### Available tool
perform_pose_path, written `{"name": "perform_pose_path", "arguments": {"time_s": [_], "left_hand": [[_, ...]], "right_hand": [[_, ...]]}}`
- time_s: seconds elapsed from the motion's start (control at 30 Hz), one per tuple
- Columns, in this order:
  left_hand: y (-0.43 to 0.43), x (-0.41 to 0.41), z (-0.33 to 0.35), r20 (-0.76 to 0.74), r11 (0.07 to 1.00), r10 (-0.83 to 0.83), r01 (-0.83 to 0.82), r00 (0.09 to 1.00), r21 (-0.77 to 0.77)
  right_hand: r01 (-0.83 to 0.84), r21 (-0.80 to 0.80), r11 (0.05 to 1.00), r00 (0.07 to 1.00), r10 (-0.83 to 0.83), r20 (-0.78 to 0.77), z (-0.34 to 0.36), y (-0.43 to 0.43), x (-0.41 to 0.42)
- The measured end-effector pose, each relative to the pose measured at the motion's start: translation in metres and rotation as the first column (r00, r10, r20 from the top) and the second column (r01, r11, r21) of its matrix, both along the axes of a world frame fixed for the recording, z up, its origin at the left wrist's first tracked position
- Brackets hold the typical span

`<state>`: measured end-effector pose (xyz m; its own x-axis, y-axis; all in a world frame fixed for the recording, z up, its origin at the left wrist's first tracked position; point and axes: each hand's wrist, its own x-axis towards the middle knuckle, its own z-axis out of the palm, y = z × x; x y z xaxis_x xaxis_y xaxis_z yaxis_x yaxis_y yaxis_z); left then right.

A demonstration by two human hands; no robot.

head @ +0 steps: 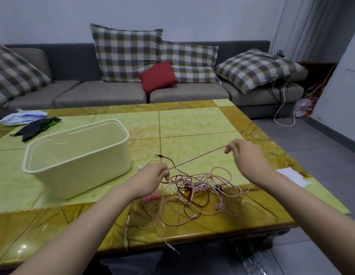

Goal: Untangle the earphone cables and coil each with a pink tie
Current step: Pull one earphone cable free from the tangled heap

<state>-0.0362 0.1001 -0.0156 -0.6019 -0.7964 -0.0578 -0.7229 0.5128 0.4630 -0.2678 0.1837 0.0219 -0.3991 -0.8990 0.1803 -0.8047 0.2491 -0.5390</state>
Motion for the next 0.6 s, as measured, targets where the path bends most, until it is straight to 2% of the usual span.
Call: {"name": "perform_pose_path", "arguments": {"time_s": [0.07, 0.13, 0.2, 0.3, 0.4, 0.47, 0.53, 0.6], "left_hand": [[-0.002, 0.001, -0.003, 0.014, 1.000, 0.025, -0.025, 1.000, 0.008], [-0.003, -0.001, 0.000, -0.041, 0.999, 0.049, -0.049, 0.998, -0.011], [-0.002, -0.006, 0.014, -0.185, 0.993, 0.102, -0.113, 0.977, -0.046], [-0.004, -0.019, 0.050, -0.496, 0.961, 0.165, -0.252, 0.853, -0.114], [-0.005, -0.033, 0.087, -0.669, 0.941, 0.074, -0.274, 0.739, -0.198], [-0.002, -0.042, 0.099, -0.616, 0.953, 0.002, -0.188, 0.787, -0.237], [0.003, -0.050, 0.094, -0.455, 0.970, -0.038, -0.077, 0.890, -0.232], [0.009, -0.054, 0.081, -0.322, 0.978, -0.075, 0.006, 0.944, -0.208]], "right_hand": [[0.045, -0.006, 0.999, 0.999, -0.045, -0.005, -0.006, -0.001, -0.008], [0.071, 0.012, 0.997, 0.997, -0.071, -0.001, -0.012, 0.002, -0.011], [0.067, 0.075, 0.995, 0.998, -0.065, -0.026, -0.018, 0.003, -0.013], [0.037, 0.178, 0.983, 0.997, -0.023, -0.079, -0.018, 0.003, -0.008], [-0.030, 0.096, 0.995, 0.995, 0.039, -0.096, -0.006, 0.000, 0.011], [-0.109, -0.011, 0.994, 0.990, 0.107, -0.093, 0.006, 0.002, 0.028], [-0.173, -0.132, 0.976, 0.983, 0.163, -0.084, 0.018, 0.006, 0.045], [-0.203, -0.207, 0.957, 0.972, 0.173, -0.157, 0.025, 0.008, 0.058]]}}
